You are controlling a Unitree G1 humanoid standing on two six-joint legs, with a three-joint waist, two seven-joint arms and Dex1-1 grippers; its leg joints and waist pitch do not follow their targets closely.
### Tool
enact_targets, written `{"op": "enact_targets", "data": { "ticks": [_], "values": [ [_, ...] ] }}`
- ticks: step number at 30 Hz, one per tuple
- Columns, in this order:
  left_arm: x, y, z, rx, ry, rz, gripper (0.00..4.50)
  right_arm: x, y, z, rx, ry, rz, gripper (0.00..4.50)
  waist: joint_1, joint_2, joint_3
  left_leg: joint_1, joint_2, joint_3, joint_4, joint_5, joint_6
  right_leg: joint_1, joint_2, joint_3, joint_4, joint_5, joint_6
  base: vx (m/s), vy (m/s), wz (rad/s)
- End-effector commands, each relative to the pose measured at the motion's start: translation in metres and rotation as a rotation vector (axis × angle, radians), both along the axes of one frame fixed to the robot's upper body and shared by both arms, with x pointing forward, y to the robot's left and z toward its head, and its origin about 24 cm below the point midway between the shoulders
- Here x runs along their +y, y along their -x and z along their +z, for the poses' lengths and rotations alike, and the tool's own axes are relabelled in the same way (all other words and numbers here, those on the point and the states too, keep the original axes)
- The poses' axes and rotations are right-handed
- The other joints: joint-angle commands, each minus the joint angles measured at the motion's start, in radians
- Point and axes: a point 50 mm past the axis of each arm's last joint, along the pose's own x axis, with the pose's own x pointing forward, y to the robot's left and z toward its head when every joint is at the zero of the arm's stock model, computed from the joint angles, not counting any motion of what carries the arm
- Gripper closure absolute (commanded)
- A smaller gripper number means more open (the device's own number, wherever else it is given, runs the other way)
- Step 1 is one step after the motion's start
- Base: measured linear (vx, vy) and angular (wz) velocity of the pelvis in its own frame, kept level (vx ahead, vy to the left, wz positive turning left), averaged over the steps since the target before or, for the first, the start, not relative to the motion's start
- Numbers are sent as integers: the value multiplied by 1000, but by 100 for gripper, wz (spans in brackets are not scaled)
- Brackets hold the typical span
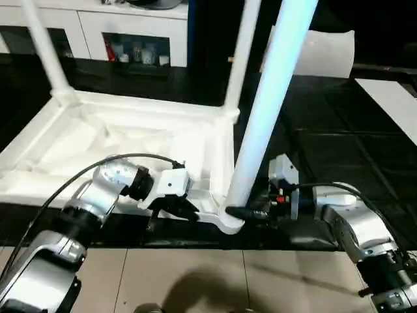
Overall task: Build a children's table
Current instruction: Rotate leg to tighten
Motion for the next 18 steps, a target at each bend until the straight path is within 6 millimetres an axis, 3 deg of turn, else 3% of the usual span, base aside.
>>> {"op": "enact_targets", "data": {
  "ticks": [1,8,10,18],
  "values": [
    [-13,4,0,1,-39,-127,450,-1,-3,4,12,0,33,122,-8,2,-65,5,24,2,-67,-182,27,52,-72,50,-74,-250,-177,0,0,0],
    [-14,2,1,0,-54,-160,450,-1,-5,3,38,-1,75,175,-5,0,-67,4,22,4,-64,-163,33,53,-70,48,-69,-213,-188,0,0,0],
    [-13,1,1,2,-62,-167,450,0,-5,3,53,-1,93,210,-4,-1,-67,4,23,4,-64,-163,33,53,-71,48,-70,-223,-186,0,0,0],
    [-10,-1,0,15,-78,-159,450,2,-3,2,82,-9,122,246,0,2,-67,5,23,4,-65,-169,27,52,-71,48,-71,-238,-181,0,0,0]
  ]
}}
